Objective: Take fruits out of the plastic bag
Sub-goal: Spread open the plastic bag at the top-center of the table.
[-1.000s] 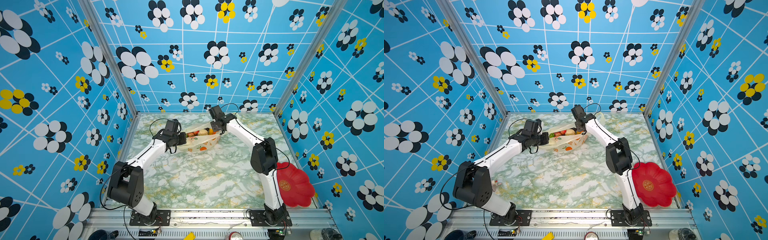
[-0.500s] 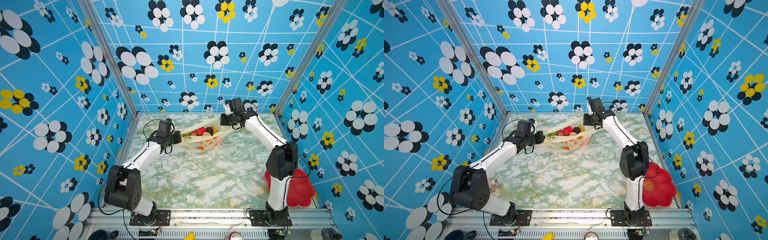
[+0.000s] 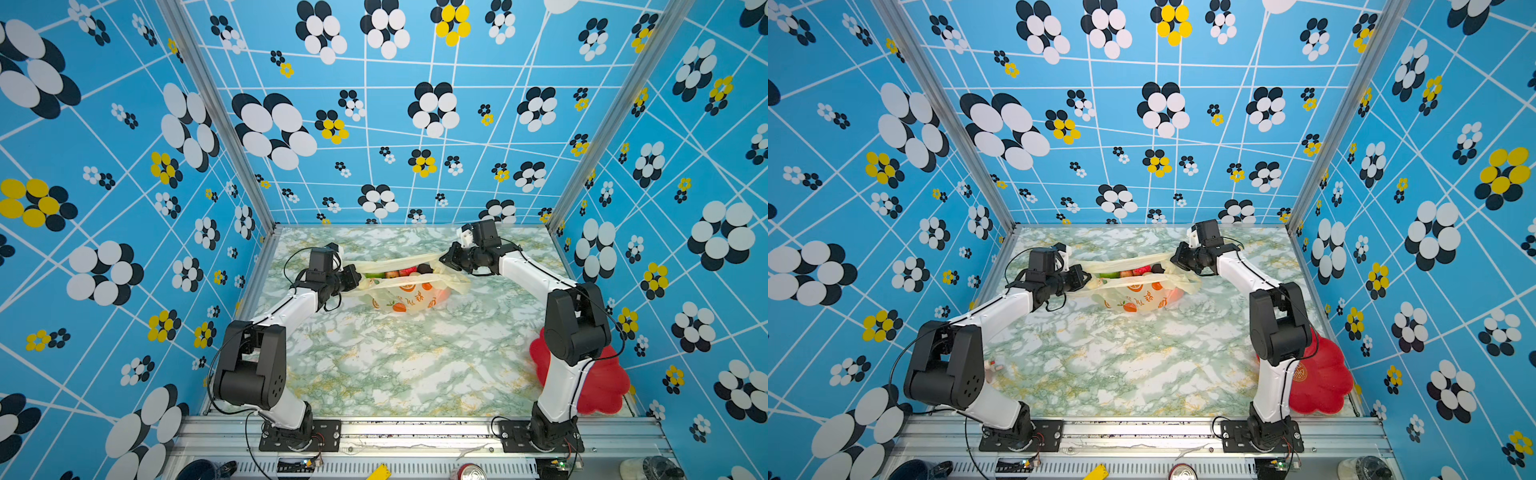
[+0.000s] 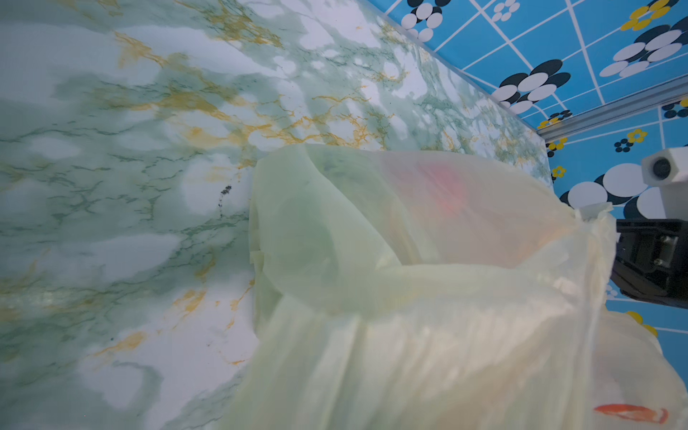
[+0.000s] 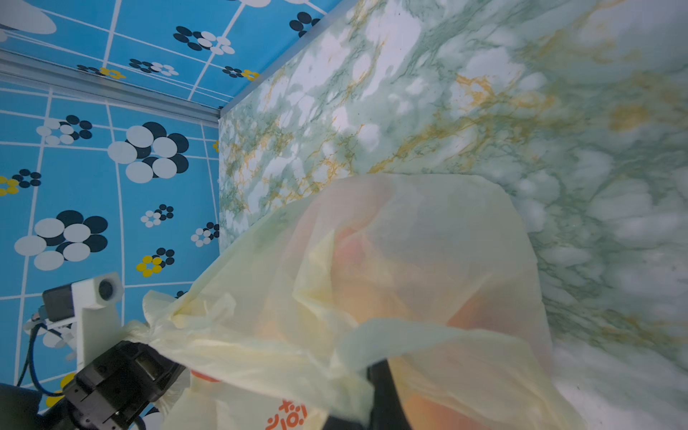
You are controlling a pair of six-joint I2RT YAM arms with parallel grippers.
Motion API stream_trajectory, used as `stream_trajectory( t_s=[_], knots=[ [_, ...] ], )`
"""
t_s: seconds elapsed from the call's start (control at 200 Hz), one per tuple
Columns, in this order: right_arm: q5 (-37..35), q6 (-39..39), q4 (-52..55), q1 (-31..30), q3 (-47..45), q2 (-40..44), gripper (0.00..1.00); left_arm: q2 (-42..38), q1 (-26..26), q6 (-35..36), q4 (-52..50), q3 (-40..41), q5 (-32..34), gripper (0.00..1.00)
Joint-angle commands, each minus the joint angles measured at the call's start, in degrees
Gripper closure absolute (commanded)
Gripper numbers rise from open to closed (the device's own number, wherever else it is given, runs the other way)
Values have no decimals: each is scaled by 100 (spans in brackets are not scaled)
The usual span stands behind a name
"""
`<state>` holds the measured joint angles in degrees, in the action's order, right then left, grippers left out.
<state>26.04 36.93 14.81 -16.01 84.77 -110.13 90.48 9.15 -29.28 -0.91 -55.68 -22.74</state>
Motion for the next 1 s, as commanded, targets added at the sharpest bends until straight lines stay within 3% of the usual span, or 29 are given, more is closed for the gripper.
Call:
stream_trajectory(
  t_s=[0.0, 0.135, 0.28, 0.365, 0.5, 0.625, 0.74, 0.83, 0.87, 0.925, 0.995],
  knots=[
    [-162, 112, -319, 137, 66, 139, 100, -21, 317, 538, -520, -481, 247, 87],
    [-244, -5, -295, 29, -59, 378, 100, -190, 637, 793, -915, -727, 723, 59],
    [-448, -228, -153, -32, -227, 542, 100, -515, 1172, 1072, -1834, -1058, 2419, 23],
    [-523, -288, -121, -89, -290, 594, 100, -690, 1494, 1178, -2222, -1214, 3095, 15],
    [-673, -370, -86, -170, -343, 654, 100, -757, 1740, 1050, -2757, -1511, 3669, 12],
    [-756, -426, -70, -250, -324, 677, 100, -722, 1951, 753, -2940, -1807, 3248, 11],
    [-848, -517, 3, -356, -269, 687, 100, -515, 1950, 245, -2662, -1938, 1995, 11],
    [-890, -546, -14, -407, -310, 717, 100, -512, 1608, -283, -1330, -1404, 511, 13],
    [-888, -542, -13, -411, -328, 720, 100, -489, 1412, -633, -836, -1217, 141, 15],
    [-890, -568, -8, -417, -364, 731, 100, -465, 1298, -700, -506, -1091, 28, 17],
    [-907, -591, 2, -415, -435, 762, 100, -487, 1423, -349, -882, -1296, 519, 17]
  ],
)
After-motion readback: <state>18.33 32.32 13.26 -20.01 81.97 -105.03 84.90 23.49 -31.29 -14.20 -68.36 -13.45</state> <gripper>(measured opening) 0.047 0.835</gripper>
